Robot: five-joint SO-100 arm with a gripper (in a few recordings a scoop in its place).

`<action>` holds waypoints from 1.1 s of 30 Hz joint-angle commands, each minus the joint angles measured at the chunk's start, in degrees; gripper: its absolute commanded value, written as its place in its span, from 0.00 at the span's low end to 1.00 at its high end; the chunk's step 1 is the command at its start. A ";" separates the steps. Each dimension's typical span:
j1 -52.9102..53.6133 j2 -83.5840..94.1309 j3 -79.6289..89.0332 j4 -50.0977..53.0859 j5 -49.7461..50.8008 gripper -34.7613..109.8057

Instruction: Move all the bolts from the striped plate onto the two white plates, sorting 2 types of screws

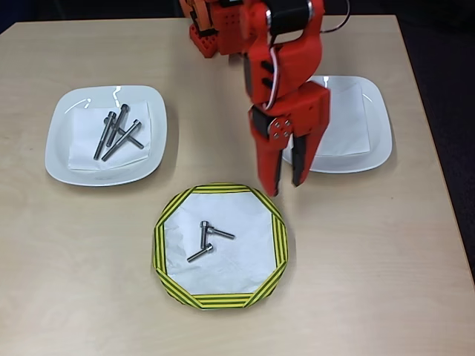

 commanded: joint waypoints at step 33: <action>16.52 -35.33 -38.67 18.98 -13.71 0.30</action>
